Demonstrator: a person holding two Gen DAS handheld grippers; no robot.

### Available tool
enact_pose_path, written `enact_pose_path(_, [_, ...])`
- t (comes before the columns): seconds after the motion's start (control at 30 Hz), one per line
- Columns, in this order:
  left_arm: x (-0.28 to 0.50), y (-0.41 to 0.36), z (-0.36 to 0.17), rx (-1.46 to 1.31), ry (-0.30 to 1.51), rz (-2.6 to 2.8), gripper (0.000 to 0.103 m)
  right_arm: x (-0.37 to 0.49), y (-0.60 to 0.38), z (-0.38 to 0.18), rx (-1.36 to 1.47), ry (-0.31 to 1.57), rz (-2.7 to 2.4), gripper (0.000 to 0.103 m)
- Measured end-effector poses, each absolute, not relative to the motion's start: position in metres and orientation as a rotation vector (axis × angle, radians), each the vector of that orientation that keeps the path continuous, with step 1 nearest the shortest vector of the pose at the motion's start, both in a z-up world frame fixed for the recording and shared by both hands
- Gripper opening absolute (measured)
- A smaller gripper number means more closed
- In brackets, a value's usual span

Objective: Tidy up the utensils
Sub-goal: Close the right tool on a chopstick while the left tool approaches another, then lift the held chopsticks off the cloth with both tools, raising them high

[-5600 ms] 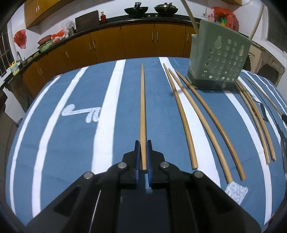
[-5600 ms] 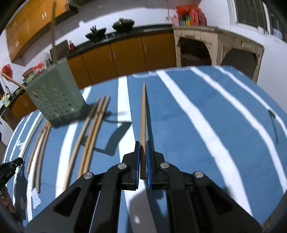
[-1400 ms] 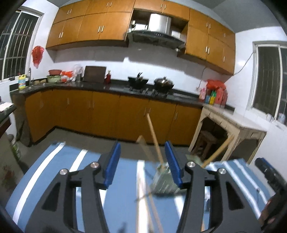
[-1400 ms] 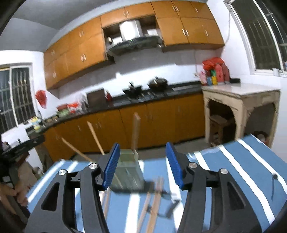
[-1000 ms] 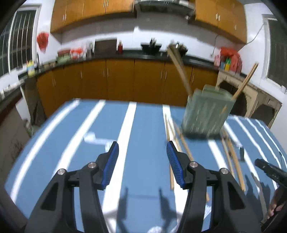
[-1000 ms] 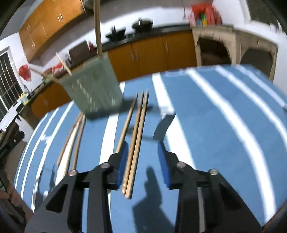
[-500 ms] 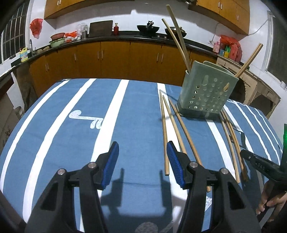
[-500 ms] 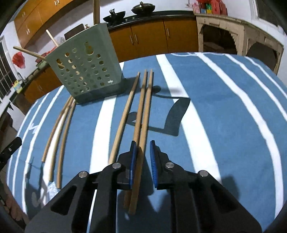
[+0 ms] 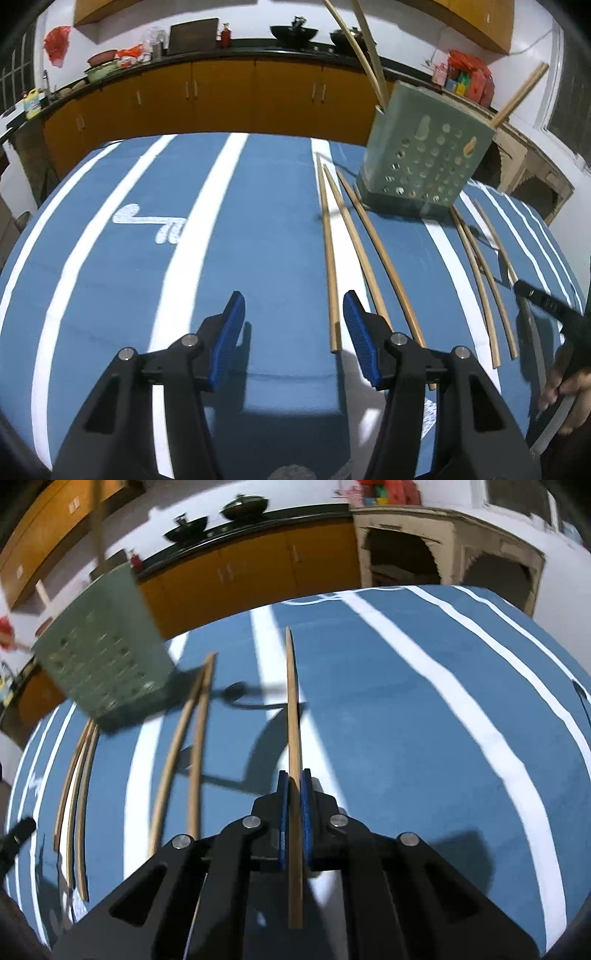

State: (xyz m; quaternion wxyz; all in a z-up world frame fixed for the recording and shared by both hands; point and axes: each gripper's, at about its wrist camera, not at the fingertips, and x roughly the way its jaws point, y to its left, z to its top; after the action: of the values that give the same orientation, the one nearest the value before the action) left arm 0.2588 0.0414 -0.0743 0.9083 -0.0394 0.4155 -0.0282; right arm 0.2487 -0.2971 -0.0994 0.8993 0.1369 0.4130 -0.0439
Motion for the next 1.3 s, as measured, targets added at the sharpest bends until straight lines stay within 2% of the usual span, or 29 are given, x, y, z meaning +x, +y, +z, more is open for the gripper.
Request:
enact_pose_path(0.17, [0.271,0.027,-0.085,-0.04,0.889,-0.079,0.051,0.247,-0.304,-0.1,0.287,0.85,-0.076,0.007])
enact_pose_path(0.27, [0.279,0.02,-0.094,-0.005,0.915,-0.067,0.042,0.249,-0.303,-0.101,0.289,0.85,-0.066,0.007])
enact_pose_path(0.43, [0.286,0.017,-0.099,0.043,0.909,-0.036,0.01,0.25,-0.296,-0.099,0.273,0.851,-0.044,0.007])
enact_pose_path(0.77, [0.295,0.069,-0.098,-0.069,0.905,0.033,0.009,0.251,-0.297,-0.1,0.282,0.846,-0.04,0.008])
enact_pose_path(0.93, [0.289,0.063,-0.098,-0.015,0.893,-0.038,0.024,0.251,-0.297,-0.1,0.285,0.847,-0.039,0.008])
enact_pose_path(1.3, [0.286,0.057,-0.099,0.018,0.895,-0.05,0.027,0.247,-0.292,-0.099,0.243,0.854,-0.042,0.008])
